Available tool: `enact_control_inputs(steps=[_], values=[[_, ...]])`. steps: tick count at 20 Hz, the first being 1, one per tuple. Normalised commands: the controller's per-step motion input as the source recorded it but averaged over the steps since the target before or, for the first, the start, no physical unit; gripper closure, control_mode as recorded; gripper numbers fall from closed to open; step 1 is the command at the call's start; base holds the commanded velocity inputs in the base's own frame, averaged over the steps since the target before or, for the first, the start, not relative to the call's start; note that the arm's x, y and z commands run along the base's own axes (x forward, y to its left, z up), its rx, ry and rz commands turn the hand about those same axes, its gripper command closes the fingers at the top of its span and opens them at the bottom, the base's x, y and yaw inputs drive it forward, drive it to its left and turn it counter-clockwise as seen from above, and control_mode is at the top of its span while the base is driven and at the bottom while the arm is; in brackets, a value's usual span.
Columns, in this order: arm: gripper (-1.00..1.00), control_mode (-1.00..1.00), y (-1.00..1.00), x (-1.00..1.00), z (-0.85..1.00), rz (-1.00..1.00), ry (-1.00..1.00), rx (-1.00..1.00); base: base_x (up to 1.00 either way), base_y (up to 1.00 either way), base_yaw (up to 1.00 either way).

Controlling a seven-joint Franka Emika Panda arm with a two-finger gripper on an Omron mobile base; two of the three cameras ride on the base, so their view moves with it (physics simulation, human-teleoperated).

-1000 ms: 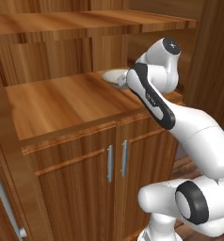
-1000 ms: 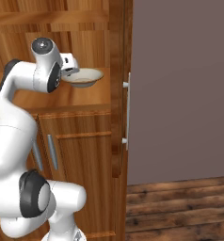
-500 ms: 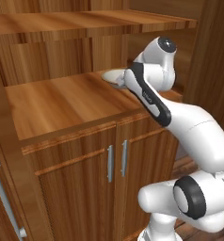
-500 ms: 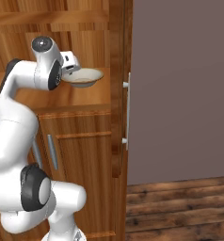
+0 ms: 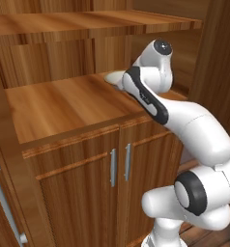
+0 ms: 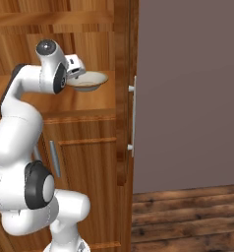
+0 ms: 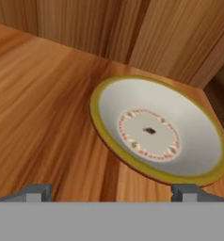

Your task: Move the bowls from the cabinet to the plates on the dining table.

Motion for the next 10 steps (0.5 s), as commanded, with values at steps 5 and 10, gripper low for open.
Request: enact_control_inputs(steps=[5,10], values=[[-1.0,-1.0,0.0,0.14,-0.04,0.0,0.0,-0.03,0.0,0.0,0.0],[-1.0,-1.0,0.0,0.17,0.0,0.0,0.0,-0.01,0.0,0.0,0.0]])
